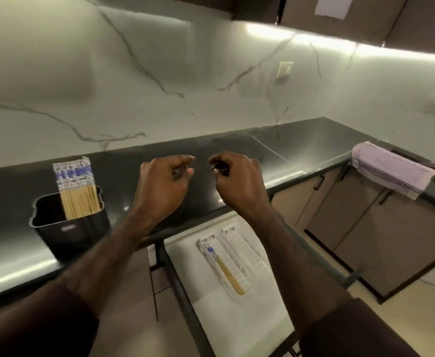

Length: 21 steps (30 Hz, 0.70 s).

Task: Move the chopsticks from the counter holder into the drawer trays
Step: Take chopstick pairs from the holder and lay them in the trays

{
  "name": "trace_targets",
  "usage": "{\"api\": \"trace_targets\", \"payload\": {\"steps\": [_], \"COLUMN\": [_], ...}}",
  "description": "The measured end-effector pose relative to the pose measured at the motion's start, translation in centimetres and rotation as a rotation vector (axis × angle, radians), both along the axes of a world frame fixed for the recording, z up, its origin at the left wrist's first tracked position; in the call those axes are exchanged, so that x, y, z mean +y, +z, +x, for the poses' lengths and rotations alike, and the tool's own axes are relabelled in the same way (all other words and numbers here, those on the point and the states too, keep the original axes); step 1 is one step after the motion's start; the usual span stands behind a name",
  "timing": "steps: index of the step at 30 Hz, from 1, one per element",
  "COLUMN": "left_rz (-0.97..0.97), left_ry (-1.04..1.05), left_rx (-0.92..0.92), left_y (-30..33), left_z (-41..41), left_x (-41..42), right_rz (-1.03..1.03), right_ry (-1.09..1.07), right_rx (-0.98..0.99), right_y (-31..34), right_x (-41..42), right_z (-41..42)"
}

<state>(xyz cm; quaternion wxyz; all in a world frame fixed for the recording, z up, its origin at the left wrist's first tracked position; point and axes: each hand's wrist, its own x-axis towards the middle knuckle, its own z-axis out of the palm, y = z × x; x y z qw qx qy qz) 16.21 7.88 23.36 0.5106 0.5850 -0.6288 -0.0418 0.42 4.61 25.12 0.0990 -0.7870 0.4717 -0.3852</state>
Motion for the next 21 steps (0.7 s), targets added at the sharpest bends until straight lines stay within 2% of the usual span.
{"api": "trace_targets", "payload": {"steps": [4, 10, 21], "left_rz": [-0.046, -0.066, 0.042], "left_ry": [0.117, 0.194, 0.178], "left_rx": [-0.029, 0.037, 0.01], "left_y": [1.3, 1.1, -0.3], "left_z": [5.3, 15.0, 31.7], "left_x": [1.2, 1.7, -1.9], "right_rz": [-0.052, -0.059, 0.038], "right_ry": [0.082, 0.2, 0.251], "right_rx": [-0.012, -0.02, 0.018], "right_y": [2.1, 2.2, -0.5], "right_x": [0.7, 0.5, -3.3], "right_z": [5.4, 15.5, 32.2]}}
